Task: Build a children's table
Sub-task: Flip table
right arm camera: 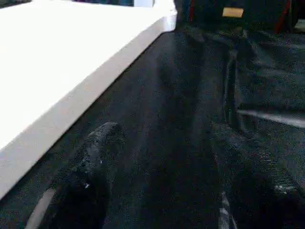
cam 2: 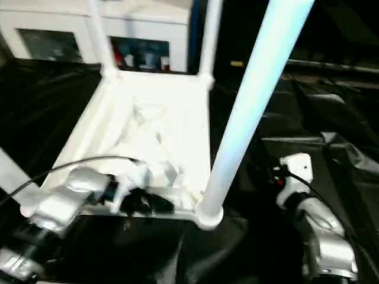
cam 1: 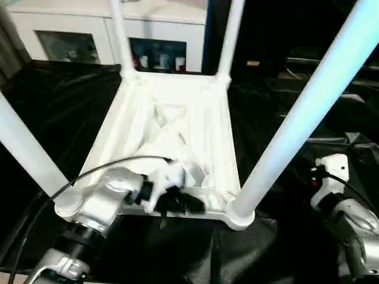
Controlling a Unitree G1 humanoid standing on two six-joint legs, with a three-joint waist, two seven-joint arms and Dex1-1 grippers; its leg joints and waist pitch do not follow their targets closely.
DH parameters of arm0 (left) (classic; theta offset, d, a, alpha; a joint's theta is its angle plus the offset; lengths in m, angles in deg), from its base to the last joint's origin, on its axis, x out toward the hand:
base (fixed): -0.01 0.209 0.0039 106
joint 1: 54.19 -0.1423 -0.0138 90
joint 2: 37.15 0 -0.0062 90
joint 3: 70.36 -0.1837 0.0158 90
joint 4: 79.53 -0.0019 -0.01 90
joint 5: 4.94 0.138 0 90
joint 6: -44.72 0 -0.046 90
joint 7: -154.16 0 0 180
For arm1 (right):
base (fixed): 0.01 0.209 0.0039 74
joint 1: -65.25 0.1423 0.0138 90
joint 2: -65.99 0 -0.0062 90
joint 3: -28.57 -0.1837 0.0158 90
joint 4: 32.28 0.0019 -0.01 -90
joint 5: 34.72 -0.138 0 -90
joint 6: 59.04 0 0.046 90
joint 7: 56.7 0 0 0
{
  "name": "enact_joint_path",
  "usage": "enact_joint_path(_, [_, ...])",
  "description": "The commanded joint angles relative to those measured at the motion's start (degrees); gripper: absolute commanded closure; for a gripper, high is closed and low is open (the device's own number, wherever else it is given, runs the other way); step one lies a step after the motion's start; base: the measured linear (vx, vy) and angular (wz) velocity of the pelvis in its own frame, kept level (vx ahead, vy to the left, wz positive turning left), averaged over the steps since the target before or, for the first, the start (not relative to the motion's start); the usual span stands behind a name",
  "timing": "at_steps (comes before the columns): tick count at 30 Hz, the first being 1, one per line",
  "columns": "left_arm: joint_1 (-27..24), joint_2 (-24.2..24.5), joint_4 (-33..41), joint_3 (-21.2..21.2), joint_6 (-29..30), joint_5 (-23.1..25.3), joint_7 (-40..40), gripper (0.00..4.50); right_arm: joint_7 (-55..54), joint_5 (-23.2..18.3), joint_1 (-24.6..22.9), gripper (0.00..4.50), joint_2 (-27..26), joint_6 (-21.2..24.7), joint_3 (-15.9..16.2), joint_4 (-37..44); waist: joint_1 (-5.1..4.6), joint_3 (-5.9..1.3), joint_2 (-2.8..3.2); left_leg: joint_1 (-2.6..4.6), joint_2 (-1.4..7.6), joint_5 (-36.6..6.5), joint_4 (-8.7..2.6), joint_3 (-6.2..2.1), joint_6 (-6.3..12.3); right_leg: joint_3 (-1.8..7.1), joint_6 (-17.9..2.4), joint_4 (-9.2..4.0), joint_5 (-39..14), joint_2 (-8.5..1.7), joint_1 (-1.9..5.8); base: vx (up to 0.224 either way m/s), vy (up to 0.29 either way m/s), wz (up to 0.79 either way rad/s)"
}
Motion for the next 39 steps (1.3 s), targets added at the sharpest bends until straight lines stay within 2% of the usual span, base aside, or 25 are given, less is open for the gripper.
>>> enact_joint_path(1, [-1.14, 0.73, 3.78, 3.29, 2.15, -2.63, -1.78, 3.23, -1.65, -0.76, -0.86, 1.34, -0.52, 1.34, -0.85, 2.11, 0.16, -2.77, -0.84, 0.04, 0.82, -7.01, -3.24, -0.05, 4.00, 0.97, -14.40, -3.61, -0.34, -1.00, 2.24, 0.000, 0.000, 0.00])
enact_joint_path(3, [-2.48, 0.11, 5.41, 6.45, 0.80, -3.51, -5.55, 3.13, -3.48, -0.41, -2.16, 1.34, -1.40, 2.28, -0.74, 3.88, 0.11, -2.77, -0.56, 0.10, 0.70, -5.57, -3.05, -0.05, 5.09, 0.95, -14.75, -3.34, 2.53, -0.79, 2.23, 0.000, 0.000, 0.00])
enact_joint_path(5, [-3.52, -2.44, 5.65, 10.85, -3.83, -3.55, -13.27, 3.03, -6.48, 0.19, -3.16, 1.34, -2.99, 4.01, -0.47, 6.37, 0.09, -2.74, -0.79, -0.07, 0.69, -5.20, -2.93, -0.05, 5.41, 0.95, -14.66, -3.29, 3.67, -0.79, 2.36, 0.000, 0.000, 0.00])
enact_joint_path(6, [-3.59, -5.26, 4.77, 13.98, -7.29, -3.76, -19.29, 2.86, -8.71, 1.44, -3.12, 1.34, -3.93, 4.78, 0.02, 7.58, 0.00, -2.81, -1.39, -0.22, 0.80, -4.66, -2.78, -0.03, 5.58, 0.98, -14.51, -3.30, 4.63, -0.72, 2.44, 0.000, 0.000, 0.00])
enact_joint_path(8, [-3.60, -7.17, 4.25, 16.07, -9.30, -3.93, -23.23, 2.71, -10.23, 2.37, -3.03, 1.34, -4.59, 5.28, 0.41, 8.37, 0.26, -2.82, -1.09, -0.37, 0.79, -4.11, -2.74, -0.22, 5.52, 0.97, -14.30, -3.07, 5.21, -0.90, 2.37, 0.000, 0.000, 0.00])
enact_joint_path(9, [-3.71, -10.94, 2.43, 19.44, -12.36, -0.77, -34.87, 2.67, -14.57, 6.67, -2.30, 1.34, -5.90, 5.01, 1.84, 9.10, 0.25, -2.72, -1.48, -0.33, 0.81, -4.84, -2.71, -0.15, 5.34, 0.93, -13.64, -3.13, 4.01, -0.83, 2.21, 0.000, 0.000, 0.00])
enact_joint_path(10, [-3.71, -10.94, 2.43, 19.44, -12.36, -0.77, -34.87, 2.67, -14.57, 6.67, -2.30, 1.34, -5.90, 5.01, 1.84, 9.10, 0.02, -2.58, -1.39, -0.33, 0.92, -5.53, -2.76, -0.14, 4.96, 0.91, -13.26, -3.32, 3.30, -0.70, 2.06, 0.000, 0.000, 0.00])
enact_joint_path(11, [-4.62, -12.03, 2.27, 20.27, -13.71, -0.06, -37.45, 2.52, -15.45, 7.40, -2.02, 1.17, -6.59, 5.43, 2.74, 9.55, 0.04, -2.56, -1.70, -0.23, 0.75, -6.93, -2.77, -0.15, 4.30, 0.91, -12.22, -3.58, 0.50, -0.83, 2.13, 0.000, 0.000, 0.00])
enact_joint_path(12, [-6.31, -13.33, 2.79, 21.99, -13.00, 1.56, -42.79, 2.39, -16.33, 7.62, -1.70, 1.17, -7.98, 5.68, 4.00, 10.33, 0.10, -2.52, -1.54, -0.27, 0.78, -7.35, -2.90, -0.19, 3.82, 1.00, -11.11, -3.70, -1.24, -0.83, 2.00, 0.000, 0.000, 0.00])
enact_joint_path(13, [-7.13, -13.41, 3.21, 22.07, -11.86, 1.82, -43.37, 2.31, -16.34, 7.38, -1.58, 1.00, -8.45, 5.74, 4.37, 10.45, -0.08, -2.48, -2.19, -0.43, 0.90, -7.83, -2.91, -0.25, 3.48, 1.02, -10.17, -3.58, -1.90, -0.87, 2.02, 0.000, 0.000, 0.00])
enact_joint_path(15, [-9.77, -14.09, 4.63, 22.91, -9.11, 2.71, -46.49, 2.18, -16.80, 6.90, -1.08, 0.88, -9.99, 6.36, 5.78, 11.07, -0.31, -2.49, -1.98, -0.56, 0.90, -8.06, -3.07, -0.39, 3.03, 1.01, -9.00, -3.59, -2.75, -0.88, 1.89, 0.000, 0.000, 0.00])
enact_joint_path(18, [-10.49, -16.70, 6.25, 24.13, -9.99, 4.53, -52.65, 1.95, -15.59, 5.36, -0.08, 0.62, -10.60, 6.81, 6.54, 10.92, -0.12, -2.78, -1.68, -0.03, 1.04, -7.23, -2.83, -0.43, 2.65, 1.01, -9.41, -3.38, 1.14, -0.64, 1.67, 0.000, 0.000, 0.00])
enact_joint_path(19, [-9.26, -17.16, 3.83, 24.06, -14.65, 6.56, -55.79, 1.86, -15.86, 6.03, 1.16, 0.53, -11.19, 6.28, 7.25, 8.91, 0.44, -2.72, -1.75, 0.10, 1.04, -6.20, -2.74, -0.39, 2.77, 0.95, -9.99, -3.26, 4.82, -0.49, 1.55, 0.000, 0.000, 0.00])
enact_joint_path(22, [-7.78, -17.20, 1.56, 24.55, -19.46, 7.77, -58.56, 1.60, -17.35, 8.14, 1.98, 0.29, -11.68, 6.37, 8.25, 7.78, 1.17, -2.60, -1.83, 0.05, 0.87, -5.38, -2.71, -0.40, 3.11, 1.00, -9.77, -3.13, 5.72, -0.57, 1.65, 0.000, 0.000, 0.00])
enact_joint_path(24, [-7.31, -17.53, 1.91, 25.29, -18.63, 8.20, -61.13, 1.50, -17.59, 8.35, 2.00, 0.19, -11.93, 6.51, 8.45, 7.88, 1.71, -2.65, -1.40, 0.16, 0.76, -4.44, -2.68, -0.42, 2.36, 0.99, -9.74, -2.83, 7.50, -0.56, 1.65, 0.000, 0.000, 0.00])
enact_joint_path(25, [-6.87, -17.41, 2.04, 26.03, -20.01, 8.32, -62.17, 1.42, -17.62, 9.04, 1.90, 0.14, -11.81, 5.93, 8.82, 7.69, 1.86, -2.73, -1.49, 0.10, 0.71, -4.27, -2.62, -0.48, 1.99, 0.97, -9.59, -2.62, 8.66, -0.57, 1.83, 0.000, 0.000, 0.00])
enact_joint_path(27, [-7.04, -17.21, 5.25, 27.51, -14.44, 6.49, -63.53, 1.24, -17.88, 8.90, 2.02, 0.12, -11.78, 6.16, 8.41, 7.46, 1.93, -2.84, -1.58, 0.02, 0.58, -3.56, -2.54, -0.50, 1.77, 0.94, -9.69, -2.49, 9.93, -0.64, 1.97, 0.000, 0.000, 0.00])
enact_joint_path(28, [-7.87, -16.09, 6.64, 27.02, -13.48, 6.43, -61.84, 1.06, -17.97, 8.97, 2.26, 0.12, -11.47, 6.14, 8.14, 7.32, 1.94, -2.76, -1.22, 0.00, 0.53, -4.18, -2.58, -0.50, 1.54, 0.92, -9.90, -2.50, 9.31, -0.65, 1.94, 0.000, 0.000, 0.00])
enact_joint_path(29, [-8.80, -15.38, 7.81, 26.79, -11.91, 6.57, -61.13, 1.06, -18.09, 8.75, 2.61, 0.12, -11.20, 6.46, 7.95, 7.21, 1.83, -2.73, -1.41, -0.06, 0.56, -4.68, -2.61, -0.46, 1.48, 0.91, -9.85, -2.61, 8.62, -0.68, 1.98, 0.000, 0.000, 0.00])
enact_joint_path(31, [-9.54, -14.81, 8.59, 26.62, -10.46, 6.51, -60.36, 0.99, -18.22, 8.71, 2.86, 0.12, -11.01, 6.63, 7.90, 7.14, 1.71, -2.73, -0.95, -0.02, 0.52, -5.57, -2.63, -0.54, 1.14, 0.89, -9.76, -2.64, 7.42, -0.61, 1.94, 0.000, 0.000, 0.00])
enact_joint_path(32, [-10.14, -14.28, 9.27, 26.69, -8.62, 5.82, -59.38, 0.92, -18.43, 8.73, 3.06, 0.12, -10.97, 6.57, 7.83, 7.08, 1.75, -2.70, -0.18, 0.05, 0.48, -5.79, -2.62, -0.62, 1.00, 0.94, -9.88, -2.56, 7.37, -0.65, 1.88, 0.000, 0.000, 0.00])
enact_joint_path(33, [-10.34, -13.90, 9.10, 26.70, -7.97, 5.33, -58.97, 0.77, -18.67, 8.72, 3.14, 0.12, -11.09, 6.51, 7.75, 7.02, 1.62, -2.68, -0.53, 0.10, 0.49, -6.04, -2.60, -0.48, 0.95, 0.94, -9.88, -2.77, 7.21, -0.55, 1.81, 0.000, 0.000, 0.00])
enact_joint_path(36, [-10.62, -13.67, 8.81, 26.29, -7.68, 4.75, -58.25, 0.58, -18.81, 8.48, 3.00, 0.12, -11.32, 6.56, 7.56, 6.99, 1.78, -2.59, -0.26, 0.09, 0.43, -7.88, -2.72, -0.50, 0.77, 0.98, -10.35, -2.92, 4.93, -0.59, 1.75, 0.000, 0.000, 0.00])
enact_joint_path(38, [-11.65, -14.46, 8.52, 25.04, -9.01, 5.28, -58.63, 0.33, -18.73, 8.62, 2.40, 0.12, -11.23, 6.43, 7.66, 6.37, 1.84, -2.59, -0.37, -0.02, 0.51, -7.97, -2.75, -0.53, 0.87, 0.97, -10.30, -2.96, 4.35, -0.65, 1.83, 0.000, 0.000, 0.00])
enact_joint_path(39, [-13.43, -14.93, 8.26, 23.56, -11.87, 6.67, -59.24, 0.24, -19.10, 9.19, 1.93, 0.12, -11.10, 5.96, 7.37, 5.33, 1.74, -2.64, -0.85, -0.11, 0.53, -7.62, -2.68, -0.50, 1.18, 0.98, -10.21, -3.02, 4.57, -0.63, 1.89, 0.000, 0.000, 0.00])
